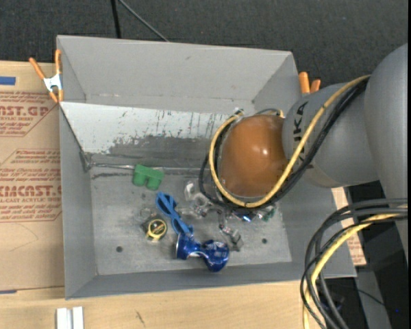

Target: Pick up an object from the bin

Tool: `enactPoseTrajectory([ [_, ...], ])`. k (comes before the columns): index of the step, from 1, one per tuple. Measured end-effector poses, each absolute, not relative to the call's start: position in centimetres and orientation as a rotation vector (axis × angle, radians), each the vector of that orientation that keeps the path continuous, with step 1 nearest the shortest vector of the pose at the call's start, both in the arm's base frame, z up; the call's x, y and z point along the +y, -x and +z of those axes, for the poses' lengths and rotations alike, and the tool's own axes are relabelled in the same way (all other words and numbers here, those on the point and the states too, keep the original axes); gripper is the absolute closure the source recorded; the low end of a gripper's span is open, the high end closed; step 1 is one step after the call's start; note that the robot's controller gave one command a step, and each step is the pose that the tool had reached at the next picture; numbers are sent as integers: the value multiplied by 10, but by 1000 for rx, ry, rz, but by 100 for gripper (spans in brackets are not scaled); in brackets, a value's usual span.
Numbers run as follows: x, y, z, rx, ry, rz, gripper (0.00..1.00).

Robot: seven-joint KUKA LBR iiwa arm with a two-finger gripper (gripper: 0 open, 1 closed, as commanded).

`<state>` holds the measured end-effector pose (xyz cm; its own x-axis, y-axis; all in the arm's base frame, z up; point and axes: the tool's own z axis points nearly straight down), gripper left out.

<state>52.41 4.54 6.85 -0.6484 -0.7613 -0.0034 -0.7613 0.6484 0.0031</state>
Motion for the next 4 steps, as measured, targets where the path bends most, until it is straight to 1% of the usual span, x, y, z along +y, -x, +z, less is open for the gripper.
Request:
enactPoseTrajectory([
  [1, 45, -492, 70, 2769, 1482, 4, 0],
  [2, 43, -483, 71, 2820, 1356, -4, 0],
  [3, 34, -504, 70, 2770, 1478, 1, 0],
  [4, 45, -484, 70, 2770, 1475, 2, 0],
])
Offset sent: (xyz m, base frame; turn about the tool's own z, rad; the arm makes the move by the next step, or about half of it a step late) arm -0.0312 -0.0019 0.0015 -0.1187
